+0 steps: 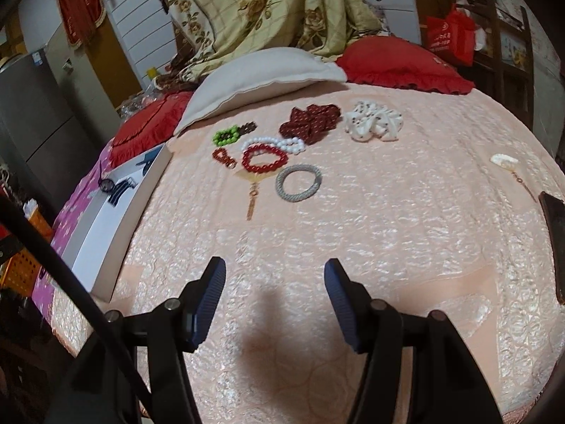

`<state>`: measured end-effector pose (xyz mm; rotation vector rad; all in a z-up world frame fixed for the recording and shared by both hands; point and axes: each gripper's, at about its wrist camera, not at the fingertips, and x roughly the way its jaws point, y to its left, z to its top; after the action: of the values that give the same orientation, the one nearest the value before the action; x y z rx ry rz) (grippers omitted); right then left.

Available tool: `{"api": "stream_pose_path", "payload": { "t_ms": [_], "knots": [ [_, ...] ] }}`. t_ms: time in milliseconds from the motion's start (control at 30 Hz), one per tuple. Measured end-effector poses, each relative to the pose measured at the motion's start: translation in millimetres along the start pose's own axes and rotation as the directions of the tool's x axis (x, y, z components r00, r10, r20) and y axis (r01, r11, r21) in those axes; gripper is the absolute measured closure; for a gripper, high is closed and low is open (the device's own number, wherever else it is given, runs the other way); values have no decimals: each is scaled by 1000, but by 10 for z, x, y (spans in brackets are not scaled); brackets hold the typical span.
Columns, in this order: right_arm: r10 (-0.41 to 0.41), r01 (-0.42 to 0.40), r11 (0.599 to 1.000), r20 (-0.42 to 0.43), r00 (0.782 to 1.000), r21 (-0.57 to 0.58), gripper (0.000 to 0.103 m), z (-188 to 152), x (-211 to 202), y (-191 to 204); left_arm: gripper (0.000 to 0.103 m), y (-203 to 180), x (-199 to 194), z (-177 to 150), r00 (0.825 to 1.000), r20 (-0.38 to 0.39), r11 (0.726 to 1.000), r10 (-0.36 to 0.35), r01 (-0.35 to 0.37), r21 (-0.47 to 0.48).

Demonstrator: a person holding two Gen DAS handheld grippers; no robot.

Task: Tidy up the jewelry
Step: 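Withdraw both tools from the tray back toward the remaining jewelry, then grasp the red polka-dot scrunchie with the left tool while the right grasps the white scrunchie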

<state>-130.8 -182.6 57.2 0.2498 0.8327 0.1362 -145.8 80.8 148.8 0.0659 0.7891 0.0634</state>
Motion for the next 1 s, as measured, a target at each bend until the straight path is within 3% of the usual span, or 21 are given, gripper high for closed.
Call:
{"api": "stream_pose_path", "payload": {
  "t_ms": [367, 633, 833, 1000],
  "knots": [
    [-3, 3, 1000, -9, 1000, -17, 38, -55, 26, 62, 87, 9, 120, -66, 999, -45, 1000, -5, 5, 3],
    [-49, 50, 998, -11, 999, 47, 38, 24, 87, -231, 87, -81, 333, 68, 994, -90, 998, -61, 62, 13],
    [-111, 109, 987, 11, 994, 118, 38, 307, 140, -674, 87, -312, 704, 369, 975, -141, 985, -170, 173, 10],
    [-129, 125, 980, 17, 992, 157, 38, 679, 324, -1025, 87, -662, 1120, 803, 938, -188, 955, -290, 297, 8]
  ]
}}
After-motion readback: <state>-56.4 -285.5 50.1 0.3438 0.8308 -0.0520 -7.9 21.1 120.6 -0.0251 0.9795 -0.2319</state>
